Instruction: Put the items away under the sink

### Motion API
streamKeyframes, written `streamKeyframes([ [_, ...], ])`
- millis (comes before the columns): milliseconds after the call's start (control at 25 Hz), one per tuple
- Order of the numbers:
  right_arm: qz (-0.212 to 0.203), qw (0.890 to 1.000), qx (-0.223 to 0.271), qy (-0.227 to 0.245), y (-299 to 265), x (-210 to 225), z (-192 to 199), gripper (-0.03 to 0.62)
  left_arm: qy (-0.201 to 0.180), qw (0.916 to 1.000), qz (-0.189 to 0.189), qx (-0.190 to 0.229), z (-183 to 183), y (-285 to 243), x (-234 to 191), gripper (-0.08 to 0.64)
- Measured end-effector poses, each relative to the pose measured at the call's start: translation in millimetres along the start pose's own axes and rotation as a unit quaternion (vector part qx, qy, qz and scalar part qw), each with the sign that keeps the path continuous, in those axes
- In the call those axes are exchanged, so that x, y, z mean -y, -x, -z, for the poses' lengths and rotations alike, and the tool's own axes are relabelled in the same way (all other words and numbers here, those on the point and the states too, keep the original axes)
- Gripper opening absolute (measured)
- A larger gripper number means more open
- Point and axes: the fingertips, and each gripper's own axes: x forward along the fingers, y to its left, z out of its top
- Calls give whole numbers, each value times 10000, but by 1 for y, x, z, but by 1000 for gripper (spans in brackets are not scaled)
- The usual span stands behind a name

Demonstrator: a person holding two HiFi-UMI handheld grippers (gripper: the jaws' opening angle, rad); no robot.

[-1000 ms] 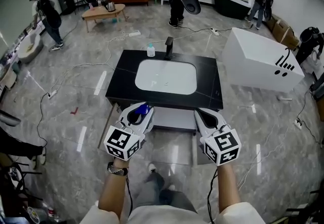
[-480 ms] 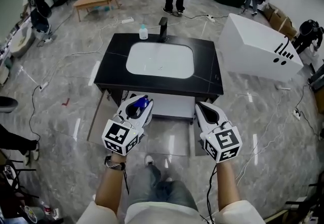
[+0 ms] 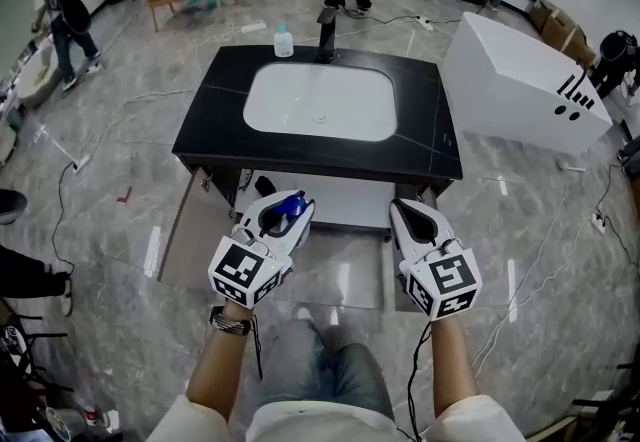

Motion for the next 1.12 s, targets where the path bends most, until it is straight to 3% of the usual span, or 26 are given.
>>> streamKeyframes([
  [720, 13, 9999, -48, -126, -109, 43, 210, 6, 99, 9999, 69, -54, 223, -91, -44, 81],
  [1120, 131, 9998, -42, -129, -145, 46, 351, 6, 40, 9999, 9, -122, 372, -112, -57, 81],
])
